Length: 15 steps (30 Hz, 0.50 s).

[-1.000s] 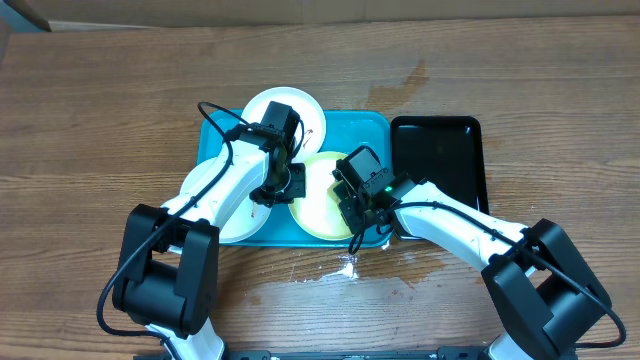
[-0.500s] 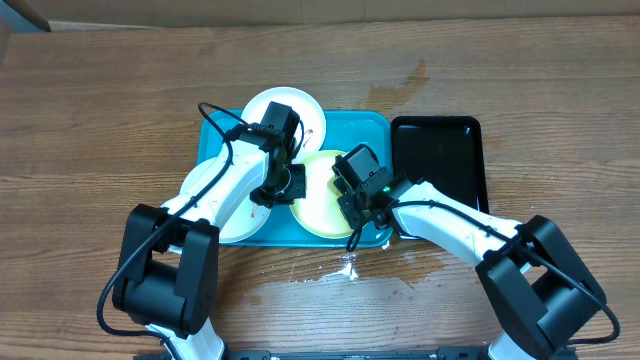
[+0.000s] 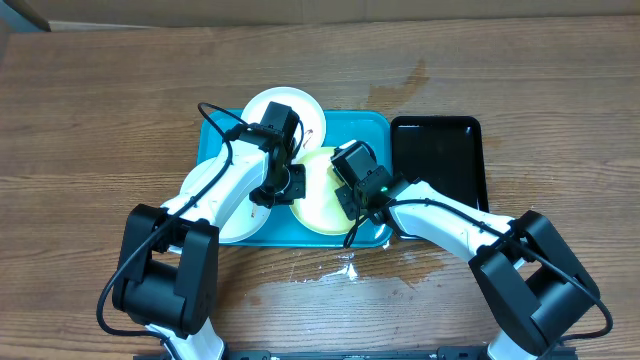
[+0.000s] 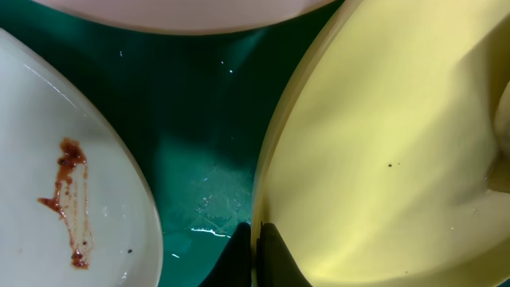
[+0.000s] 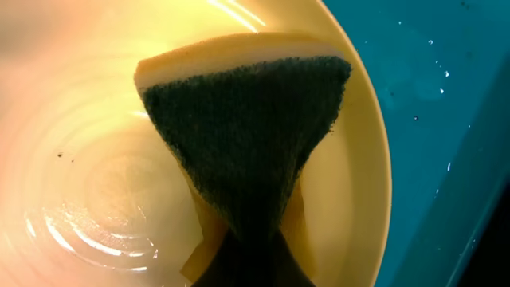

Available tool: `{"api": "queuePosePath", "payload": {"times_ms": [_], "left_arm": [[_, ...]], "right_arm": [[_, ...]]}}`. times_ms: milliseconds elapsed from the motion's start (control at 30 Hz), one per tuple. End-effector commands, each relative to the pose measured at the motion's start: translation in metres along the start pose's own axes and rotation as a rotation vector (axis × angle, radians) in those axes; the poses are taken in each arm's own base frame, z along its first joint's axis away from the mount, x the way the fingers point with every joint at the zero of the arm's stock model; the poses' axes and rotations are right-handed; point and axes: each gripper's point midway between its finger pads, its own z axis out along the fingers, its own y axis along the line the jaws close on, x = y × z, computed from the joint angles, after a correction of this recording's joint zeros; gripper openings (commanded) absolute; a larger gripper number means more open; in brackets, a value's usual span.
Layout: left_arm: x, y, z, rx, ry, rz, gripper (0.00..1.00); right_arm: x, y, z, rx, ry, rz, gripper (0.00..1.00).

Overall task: Clean dirty plates on tray and stack at the side
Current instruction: 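Scrub the yellow plate's sauce smear with the sponge, left gripper holding rim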

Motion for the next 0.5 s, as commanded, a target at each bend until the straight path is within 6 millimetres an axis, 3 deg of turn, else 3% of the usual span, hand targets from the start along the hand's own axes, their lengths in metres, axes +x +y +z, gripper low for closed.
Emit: {"api": "queuePosePath", "payload": {"times_ms": [0, 467], "left_arm": [[0.005, -0.007, -0.002, 0.02, -0.003, 0.063, 0.04], [0.012, -0.009, 0.013, 0.02, -0.011, 0.076, 0.04]], "right_arm": [[0.006, -0.005, 0.008, 0.027, 0.016, -0.003, 0.04], [0.013, -0.006, 0.008, 0.031, 0.04, -0.006, 0.04]]}}
